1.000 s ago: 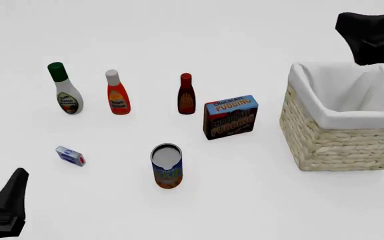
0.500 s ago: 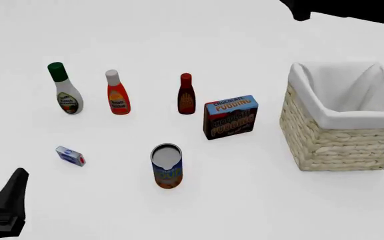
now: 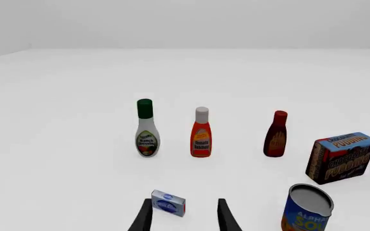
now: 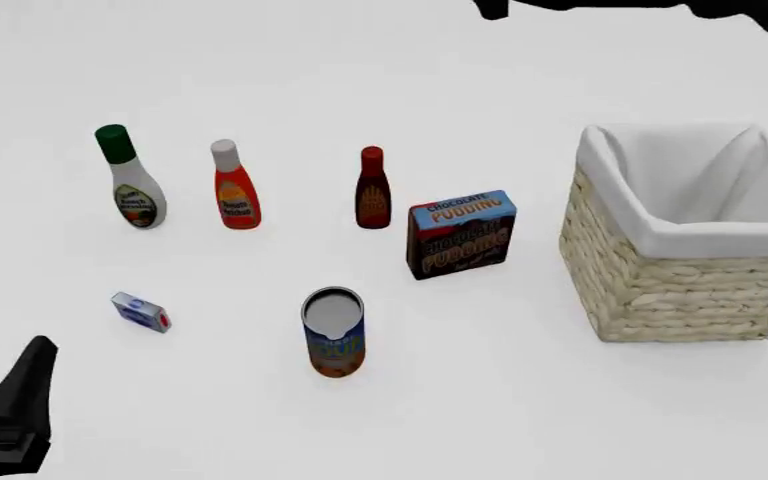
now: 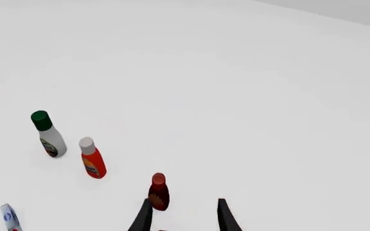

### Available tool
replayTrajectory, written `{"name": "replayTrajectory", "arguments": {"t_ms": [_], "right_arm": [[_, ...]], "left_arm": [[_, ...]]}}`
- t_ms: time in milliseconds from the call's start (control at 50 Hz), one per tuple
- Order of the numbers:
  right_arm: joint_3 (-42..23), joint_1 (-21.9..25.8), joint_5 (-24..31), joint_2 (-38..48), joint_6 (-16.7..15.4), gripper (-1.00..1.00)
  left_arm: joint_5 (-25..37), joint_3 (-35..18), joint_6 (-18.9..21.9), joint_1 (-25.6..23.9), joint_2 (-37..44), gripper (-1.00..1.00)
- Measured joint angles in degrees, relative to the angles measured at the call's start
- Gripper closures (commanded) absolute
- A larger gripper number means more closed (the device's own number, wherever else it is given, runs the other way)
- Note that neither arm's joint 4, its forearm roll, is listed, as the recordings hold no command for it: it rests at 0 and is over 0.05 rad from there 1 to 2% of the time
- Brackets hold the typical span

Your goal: Pick the bbq sauce and place it in the basket.

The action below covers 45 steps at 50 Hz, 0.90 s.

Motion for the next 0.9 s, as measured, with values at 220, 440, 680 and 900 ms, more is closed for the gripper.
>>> {"name": "replayTrajectory", "arguments": {"t_ms": [220, 440, 680, 900], "right_arm": [[-6.0, 1.4, 1.6, 6.6, 0.4, -1.0], [-12.1, 2.6, 3.4, 12.7, 0.8, -1.0], [-19.0, 3.3, 5.4, 19.1, 1.3, -1.0], [-25.3, 3.2, 7.2, 25.2, 1.5, -1.0]], "left_arm": [[0.0, 0.0, 0.0, 0.0, 0.0, -1.0], [0.0, 0.0, 0.0, 0.0, 0.0, -1.0], [0.0, 0.0, 0.0, 0.0, 0.0, -1.0], [0.0, 0.0, 0.0, 0.0, 0.0, -1.0]]}}
